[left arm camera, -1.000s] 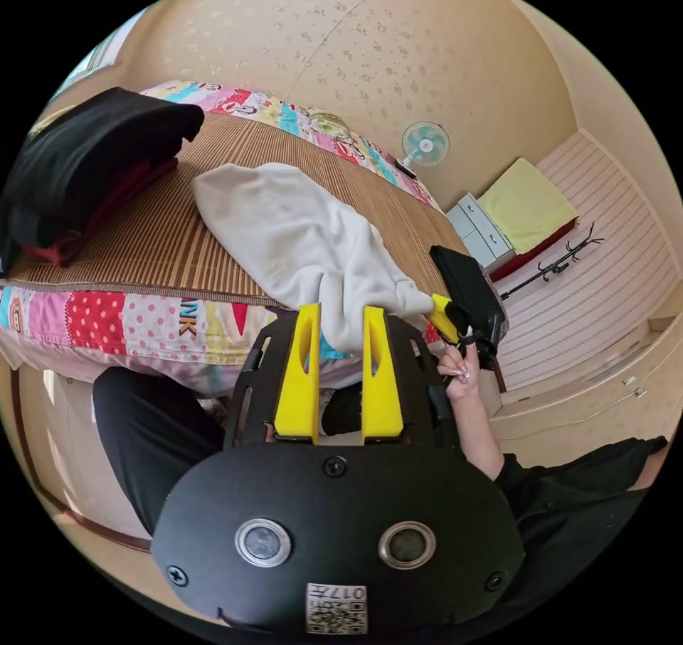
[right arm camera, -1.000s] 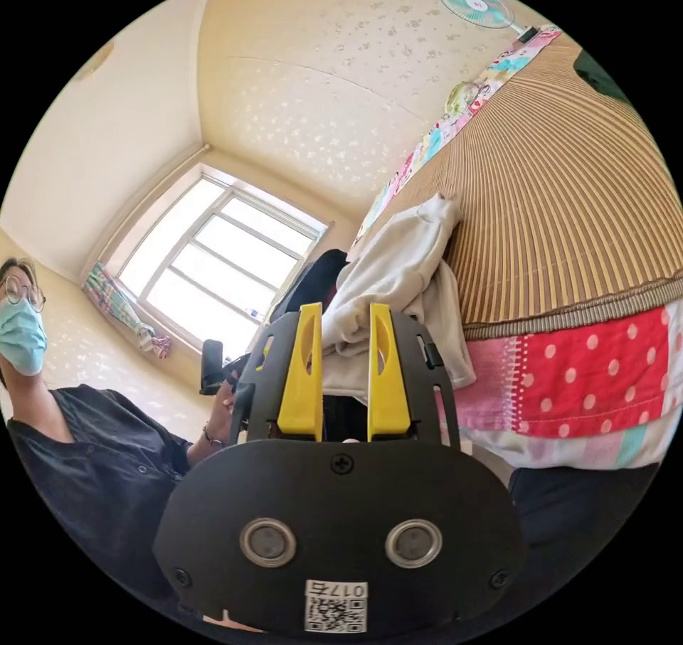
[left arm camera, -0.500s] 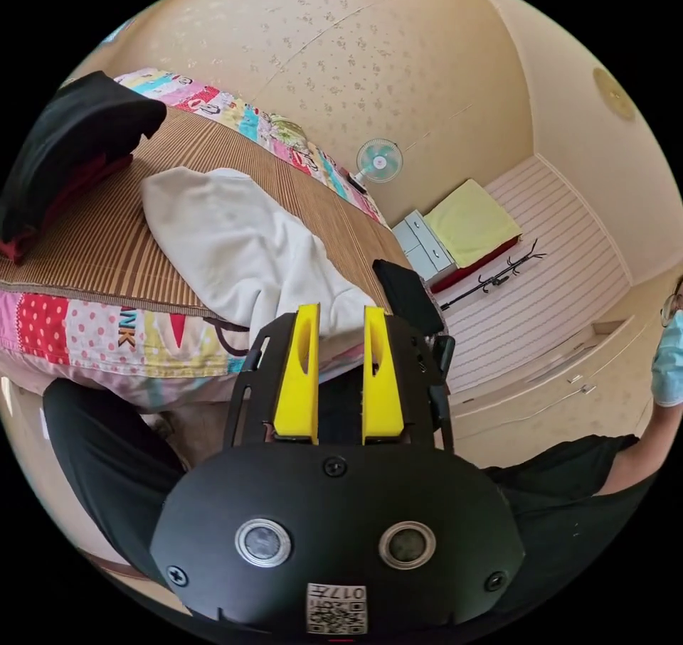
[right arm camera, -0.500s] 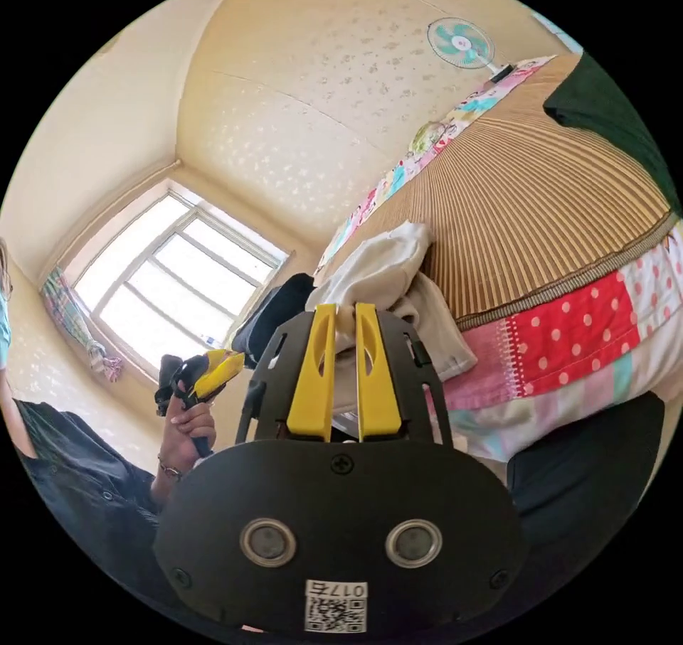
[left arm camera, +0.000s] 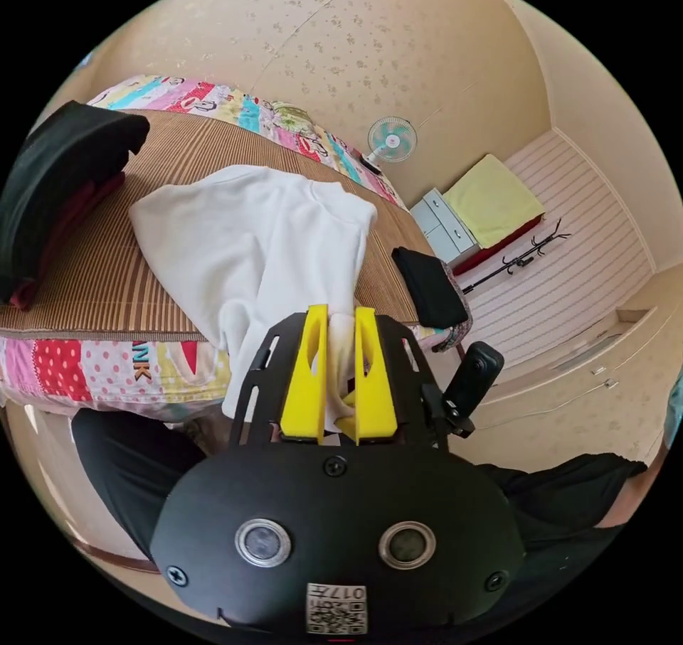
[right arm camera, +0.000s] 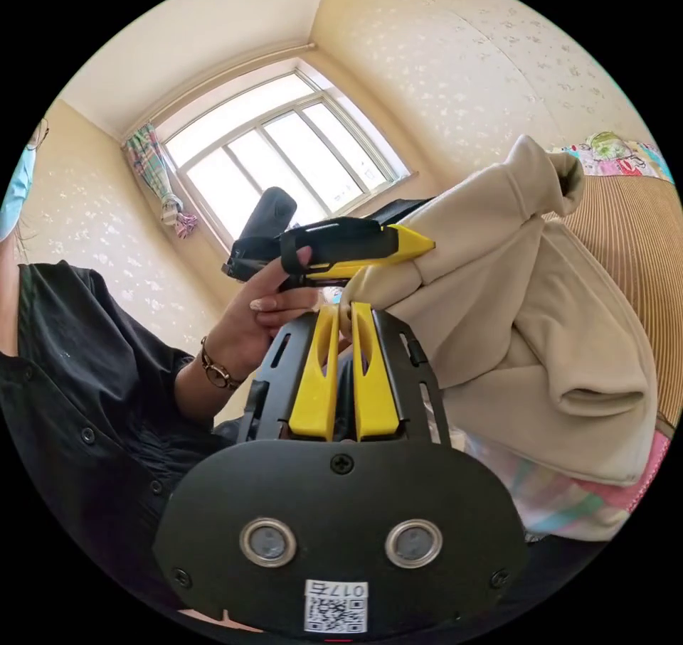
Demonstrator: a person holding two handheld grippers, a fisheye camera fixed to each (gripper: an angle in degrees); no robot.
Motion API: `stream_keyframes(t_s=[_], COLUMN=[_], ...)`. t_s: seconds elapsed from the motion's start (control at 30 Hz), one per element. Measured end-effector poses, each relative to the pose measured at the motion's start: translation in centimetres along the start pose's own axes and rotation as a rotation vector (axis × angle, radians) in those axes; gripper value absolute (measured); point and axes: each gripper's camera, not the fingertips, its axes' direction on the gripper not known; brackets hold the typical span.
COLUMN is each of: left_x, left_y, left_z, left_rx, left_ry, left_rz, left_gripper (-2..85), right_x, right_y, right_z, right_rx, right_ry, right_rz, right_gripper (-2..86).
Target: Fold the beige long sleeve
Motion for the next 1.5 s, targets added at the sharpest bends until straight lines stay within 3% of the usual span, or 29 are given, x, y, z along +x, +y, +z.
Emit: stream_keyframes(t_s=[0.1,0.2,0.27,0.4,0.5,0.63,0.67,0.83,1.03,1.17,1.33,1.5], left_x=[0.0,-1.8,-2.6,-2.9,-2.2,-0.9,-0.5,2.1,5.1,6.4,6.2,4.6], left_y=[0.0,-0.7,-1.5,-2.5,-3.4,-3.9,-4.1,-4.0,-2.2,-1.2,-0.1,-0.1], left_z=[-4.7,-12.1,-19.1,-27.7,-31.9,-34.2,-34.2,-33.2,-32.4,-33.6,-34.7,-33.3], left_rx=[0.042,0.177,0.314,0.428,0.424,0.467,0.474,0.429,0.344,0.315,0.354,0.435], left_ry=[0.148,0.441,0.648,0.855,1.062,1.550,1.669,1.930,1.994,1.955,1.827,1.759], left_rz=[0.153,0.216,0.312,0.516,0.692,0.894,0.892,0.817,0.763,0.816,0.860,0.792], left_gripper=[4.4,4.2,4.1,4.0,4.0,4.1,4.1,4.0,4.1,4.1,4.1,4.1], right_x=[-1.6,-2.6,-2.6,-2.5,-2.5,-3.7,-4.0,-5.9,-10.2,-10.9,-15.4,-22.1], right_y=[-0.6,-1.3,-1.3,-0.1,0.1,-0.9,-1.1,-3.3,-3.5,-3.9,-5.4,-8.1], right_z=[-2.0,-6.4,-9.1,-12.7,-13.1,-12.7,-12.5,-7.9,-3.3,-5.2,-13.4,-20.1], right_rx=[0.064,0.170,0.254,0.377,0.372,0.345,0.342,0.185,0.111,0.164,0.461,0.714], right_ry=[0.003,-0.027,0.006,0.081,0.129,0.228,0.243,0.229,0.163,0.280,0.547,0.626], right_rz=[-0.044,-0.068,-0.022,0.054,0.073,0.052,0.043,-0.050,-0.185,-0.141,-0.068,-0.155], right_gripper=[2.7,2.4,2.3,2.7,3.4,6.1,6.8,10.9,9.6,4.3,2.4,1.9])
